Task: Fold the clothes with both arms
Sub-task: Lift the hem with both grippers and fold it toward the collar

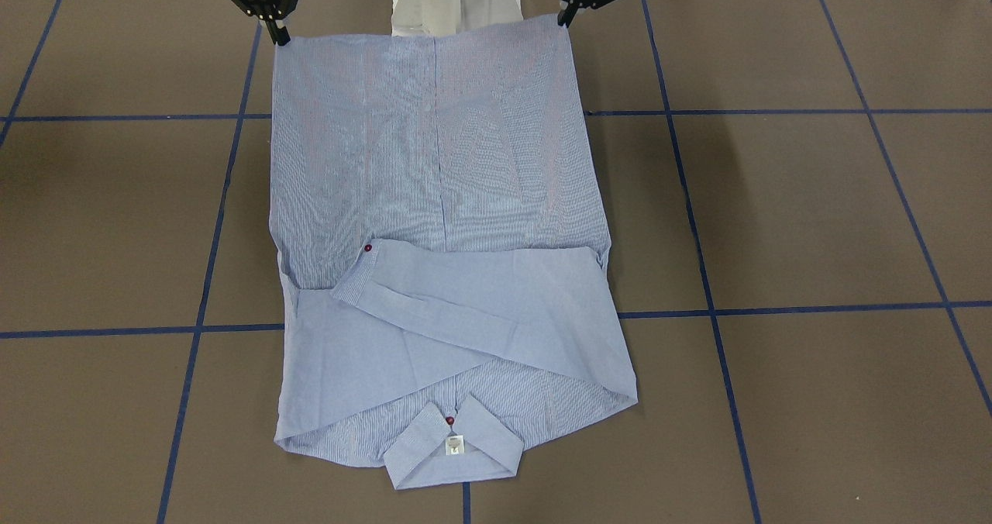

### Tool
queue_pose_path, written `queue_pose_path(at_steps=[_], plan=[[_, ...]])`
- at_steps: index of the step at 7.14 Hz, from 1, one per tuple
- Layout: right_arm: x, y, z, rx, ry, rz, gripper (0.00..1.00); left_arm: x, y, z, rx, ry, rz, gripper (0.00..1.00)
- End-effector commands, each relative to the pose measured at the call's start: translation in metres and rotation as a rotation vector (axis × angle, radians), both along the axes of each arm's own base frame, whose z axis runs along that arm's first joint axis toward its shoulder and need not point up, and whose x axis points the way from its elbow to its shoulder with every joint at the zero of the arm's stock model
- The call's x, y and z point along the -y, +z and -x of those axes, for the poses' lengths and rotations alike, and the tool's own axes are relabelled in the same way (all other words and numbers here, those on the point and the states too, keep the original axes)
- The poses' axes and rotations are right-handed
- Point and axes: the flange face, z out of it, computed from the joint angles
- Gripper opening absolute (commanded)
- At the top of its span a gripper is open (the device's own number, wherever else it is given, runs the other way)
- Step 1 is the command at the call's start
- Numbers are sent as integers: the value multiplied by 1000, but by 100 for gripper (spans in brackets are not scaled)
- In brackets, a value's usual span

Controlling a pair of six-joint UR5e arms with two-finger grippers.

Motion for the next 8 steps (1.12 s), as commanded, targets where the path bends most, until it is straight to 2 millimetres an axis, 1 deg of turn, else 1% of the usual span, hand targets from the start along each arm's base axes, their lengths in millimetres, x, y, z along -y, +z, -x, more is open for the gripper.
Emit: queue_pose_path(at_steps=[1, 2, 3, 4, 5, 6, 7, 8], plan=[[20, -23, -51, 5, -1, 60, 0, 4, -18, 48, 7, 34, -11, 0], [35, -24, -45, -14, 2, 13, 0, 28, -10, 20, 62, 15, -49, 0], [65, -20, -17, -36, 58, -1, 0, 69, -2, -22, 131, -52, -43, 0], [107, -22, 18, -75, 98, -39, 0, 106, 3, -52, 181, -97, -36, 0], [154, -24, 45, -121, 147, -58, 0, 138, 9, -59, 222, -154, -94, 0], [188, -26, 33, -131, 165, -45, 0, 169, 9, -35, 236, -210, -132, 0], [210, -29, 13, -134, 165, -51, 0, 191, 8, -20, 249, -251, -145, 0], [240, -38, 34, -150, 181, -51, 0, 211, 12, -35, 279, -266, -133, 0]])
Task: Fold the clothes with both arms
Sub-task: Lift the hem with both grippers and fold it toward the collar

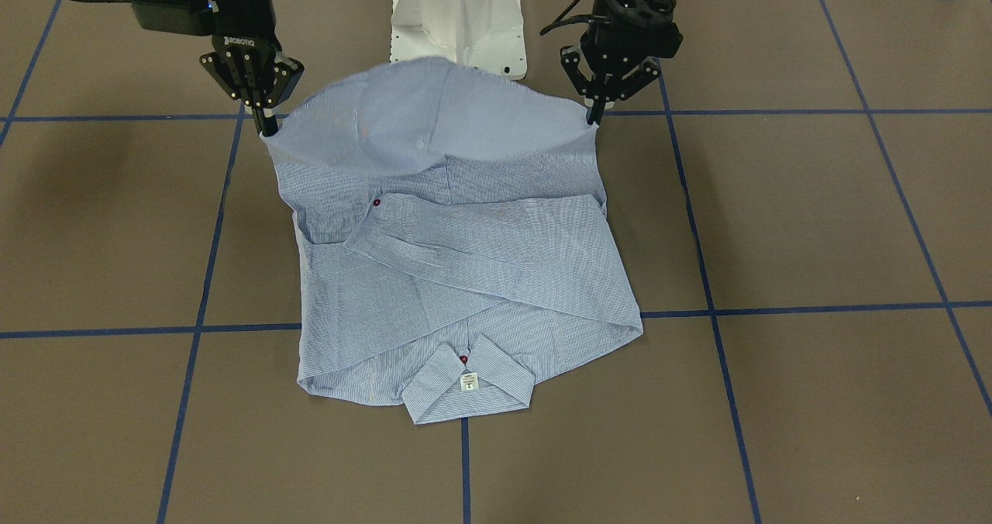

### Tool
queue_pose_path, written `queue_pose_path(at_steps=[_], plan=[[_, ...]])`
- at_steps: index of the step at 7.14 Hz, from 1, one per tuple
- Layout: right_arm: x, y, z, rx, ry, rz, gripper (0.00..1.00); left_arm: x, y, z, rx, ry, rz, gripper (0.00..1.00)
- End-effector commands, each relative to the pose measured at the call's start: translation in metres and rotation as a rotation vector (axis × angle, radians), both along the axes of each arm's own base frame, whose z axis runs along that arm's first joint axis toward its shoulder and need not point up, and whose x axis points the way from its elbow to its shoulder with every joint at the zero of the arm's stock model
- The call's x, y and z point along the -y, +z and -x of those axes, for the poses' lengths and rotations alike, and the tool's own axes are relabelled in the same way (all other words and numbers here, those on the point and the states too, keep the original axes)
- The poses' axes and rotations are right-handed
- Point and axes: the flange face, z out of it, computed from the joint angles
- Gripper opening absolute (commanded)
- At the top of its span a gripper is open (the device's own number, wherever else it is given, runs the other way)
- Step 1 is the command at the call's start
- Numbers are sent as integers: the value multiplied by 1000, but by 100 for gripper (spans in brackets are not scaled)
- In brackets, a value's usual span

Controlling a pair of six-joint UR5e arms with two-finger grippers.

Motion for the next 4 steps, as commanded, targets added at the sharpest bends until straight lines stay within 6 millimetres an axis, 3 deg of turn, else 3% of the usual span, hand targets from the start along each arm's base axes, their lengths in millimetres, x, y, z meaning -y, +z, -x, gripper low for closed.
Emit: queue_pose_path(at_steps=[1, 3, 4], plan=[[69, -8, 33, -42, 34, 12, 0, 50, 8, -25, 46, -72, -22, 0], [118, 18, 46, -69, 38, -33, 0, 107, 56, -63, 16, -117, -49, 0], [133, 34, 59, -59, 43, -39, 0, 121, 63, -78, 11, -120, -52, 0]])
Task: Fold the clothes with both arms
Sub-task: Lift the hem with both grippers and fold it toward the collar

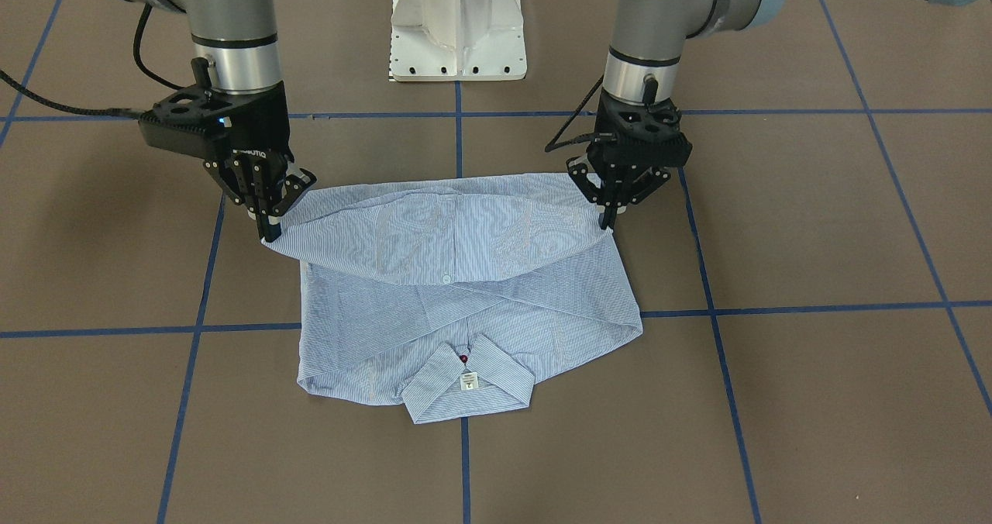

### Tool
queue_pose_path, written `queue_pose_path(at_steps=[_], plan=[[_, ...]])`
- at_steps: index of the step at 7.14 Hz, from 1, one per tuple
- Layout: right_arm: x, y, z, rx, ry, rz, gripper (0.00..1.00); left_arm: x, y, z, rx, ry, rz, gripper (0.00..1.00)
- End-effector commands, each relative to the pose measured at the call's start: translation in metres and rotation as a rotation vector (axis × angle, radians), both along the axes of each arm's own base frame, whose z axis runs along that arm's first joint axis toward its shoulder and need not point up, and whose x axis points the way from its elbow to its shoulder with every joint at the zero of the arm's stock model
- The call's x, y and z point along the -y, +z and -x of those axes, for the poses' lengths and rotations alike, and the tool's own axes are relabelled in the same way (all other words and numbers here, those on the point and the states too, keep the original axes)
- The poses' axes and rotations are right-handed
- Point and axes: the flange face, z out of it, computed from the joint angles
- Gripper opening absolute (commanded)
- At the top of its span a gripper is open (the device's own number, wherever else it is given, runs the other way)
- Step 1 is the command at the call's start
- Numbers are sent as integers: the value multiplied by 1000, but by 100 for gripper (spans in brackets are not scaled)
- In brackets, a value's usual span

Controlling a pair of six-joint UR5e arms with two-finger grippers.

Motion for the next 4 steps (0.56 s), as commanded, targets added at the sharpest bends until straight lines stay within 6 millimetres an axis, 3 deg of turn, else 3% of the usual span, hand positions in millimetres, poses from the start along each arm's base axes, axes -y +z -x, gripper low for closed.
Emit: queue_pose_path(at_steps=[1, 2, 3, 4], plan=[[40, 25, 22, -12, 4, -11, 0, 33, 23, -26, -13, -13, -20, 0], [69, 24, 48, -36, -6, 21, 0, 52, 40, -31, 5, -2, -57, 0], [84, 42, 64, -71, -16, 47, 0, 68, 62, -40, 8, 7, -89, 0], [91, 56, 66, -69, -49, 30, 0, 85, 83, -36, 57, 28, -125, 0]])
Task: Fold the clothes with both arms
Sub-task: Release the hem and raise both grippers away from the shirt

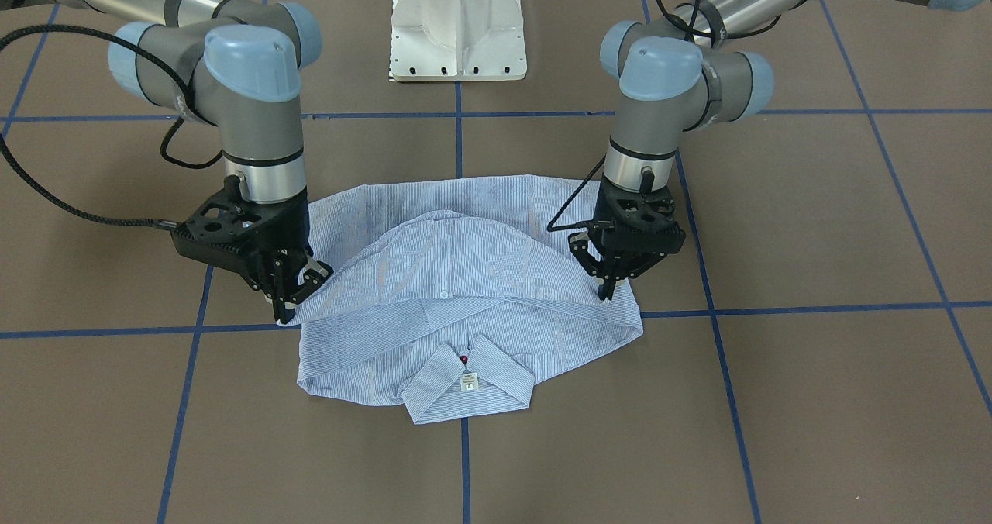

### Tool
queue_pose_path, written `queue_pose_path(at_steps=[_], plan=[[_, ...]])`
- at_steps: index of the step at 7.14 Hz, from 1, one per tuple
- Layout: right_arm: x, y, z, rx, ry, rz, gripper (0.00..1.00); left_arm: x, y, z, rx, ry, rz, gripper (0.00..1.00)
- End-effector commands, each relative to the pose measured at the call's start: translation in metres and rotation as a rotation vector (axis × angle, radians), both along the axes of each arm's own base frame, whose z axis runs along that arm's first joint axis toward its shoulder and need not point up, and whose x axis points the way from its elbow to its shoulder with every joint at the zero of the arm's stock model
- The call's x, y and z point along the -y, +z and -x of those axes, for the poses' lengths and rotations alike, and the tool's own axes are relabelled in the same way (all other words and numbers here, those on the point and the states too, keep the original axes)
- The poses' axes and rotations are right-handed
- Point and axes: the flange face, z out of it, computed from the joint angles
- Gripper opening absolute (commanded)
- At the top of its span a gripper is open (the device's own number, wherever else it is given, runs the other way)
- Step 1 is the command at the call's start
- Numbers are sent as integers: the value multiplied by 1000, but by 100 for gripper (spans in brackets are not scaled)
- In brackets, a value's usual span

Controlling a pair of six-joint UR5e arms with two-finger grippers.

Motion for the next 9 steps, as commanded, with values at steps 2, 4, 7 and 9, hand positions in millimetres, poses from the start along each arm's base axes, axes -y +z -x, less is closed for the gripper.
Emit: queue_pose_path(at_steps=[2, 4, 7, 9], plan=[[30, 33, -2, -27, -69, 2, 0, 34, 44, 2, 48, 27, -73, 0], [36, 47, -16, -28, -105, -7, 0, 37, 52, -1, 54, 34, -76, 0], [36, 50, -14, -28, -115, -6, 0, 37, 53, -1, 49, 36, -78, 0], [36, 43, -11, -41, -151, -37, 100, 40, 45, 9, 33, 75, -165, 100]])
